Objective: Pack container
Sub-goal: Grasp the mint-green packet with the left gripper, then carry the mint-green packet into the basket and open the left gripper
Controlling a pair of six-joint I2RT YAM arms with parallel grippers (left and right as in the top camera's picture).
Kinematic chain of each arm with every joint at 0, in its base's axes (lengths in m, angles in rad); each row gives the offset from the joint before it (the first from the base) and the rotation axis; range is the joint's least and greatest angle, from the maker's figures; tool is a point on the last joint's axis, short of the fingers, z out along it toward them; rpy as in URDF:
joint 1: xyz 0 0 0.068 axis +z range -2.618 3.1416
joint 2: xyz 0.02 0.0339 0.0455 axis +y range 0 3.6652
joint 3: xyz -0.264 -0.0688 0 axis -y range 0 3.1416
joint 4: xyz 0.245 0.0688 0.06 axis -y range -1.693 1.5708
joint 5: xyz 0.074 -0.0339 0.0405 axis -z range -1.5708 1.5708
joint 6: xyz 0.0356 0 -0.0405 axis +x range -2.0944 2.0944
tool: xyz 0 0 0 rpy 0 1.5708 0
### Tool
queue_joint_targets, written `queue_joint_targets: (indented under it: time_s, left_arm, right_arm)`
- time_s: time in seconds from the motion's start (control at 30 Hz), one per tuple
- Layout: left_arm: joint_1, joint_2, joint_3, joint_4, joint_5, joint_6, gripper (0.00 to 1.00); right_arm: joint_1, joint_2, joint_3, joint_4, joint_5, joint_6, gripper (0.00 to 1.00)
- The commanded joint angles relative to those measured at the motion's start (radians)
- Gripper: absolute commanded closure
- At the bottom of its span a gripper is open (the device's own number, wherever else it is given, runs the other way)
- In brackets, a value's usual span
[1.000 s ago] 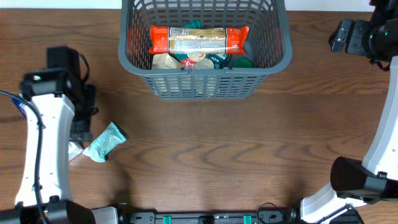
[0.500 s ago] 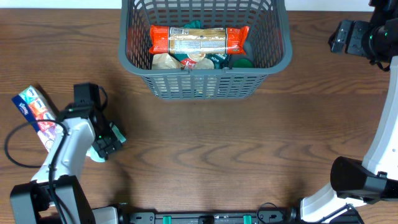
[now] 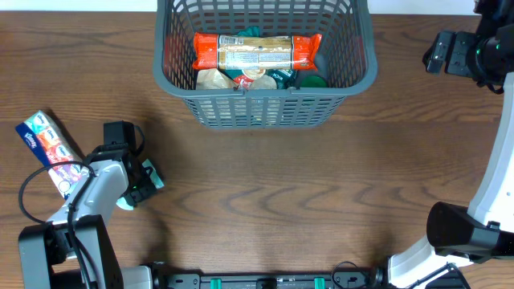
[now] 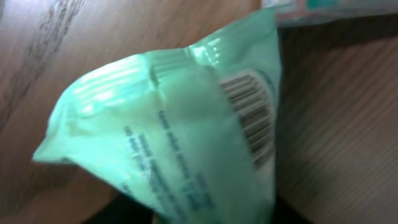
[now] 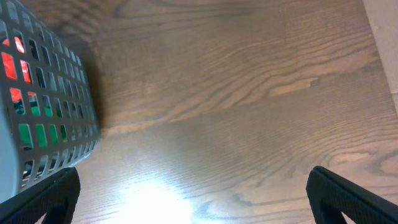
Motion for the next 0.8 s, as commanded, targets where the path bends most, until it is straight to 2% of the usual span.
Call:
queue_joint_targets:
  time_s: [0.0, 0.1, 0.17, 0.3, 0.37, 0.53, 0.63, 0.77]
  left_arm:
    - [0.003, 0.017, -0.005, -0.005, -0.014, 0.046, 0.69]
    - [0.003, 0.012, -0.004, 0.0, -0.007, 0.103, 0.81]
    - [0.003, -0.001, 0.0, 0.009, -0.003, 0.148, 0.94]
    - [0.003, -0.037, 0.051, 0.015, -0.004, 0.34, 0.94]
    - [0.003, -0.065, 0.097, 0.015, -0.002, 0.491, 0.94]
    - [0.003, -0.17, 0.249, 0.014, 0.039, 0.996, 0.94]
    - [0.003, -0.229, 0.366, 0.008, 0.144, 1.312, 0.95]
    - [0.003, -0.255, 0.563, -0.025, 0.275, 1.585, 0.94]
  right_arm:
    - [-0.009, 0.007, 0.0, -0.006, 0.006, -0.005, 0.01]
    - [-0.009, 0.007, 0.0, -0.006, 0.006, -0.005, 0.01]
    - [-0.009, 0.007, 0.0, -0.006, 0.006, -0.005, 0.01]
    - [-0.009, 0.007, 0.0, -0.006, 0.006, -0.005, 0.01]
    - [-0.009, 0.007, 0.0, -0.005, 0.006, -0.005, 0.01]
    - [-0.009, 0.007, 0.0, -0.003, 0.006, -0.005, 0.01]
    - [-0.009, 0.007, 0.0, -0.003, 0.006, -0.005, 0.01]
    - [-0.009, 0.007, 0.0, -0.003, 0.006, -0.005, 0.01]
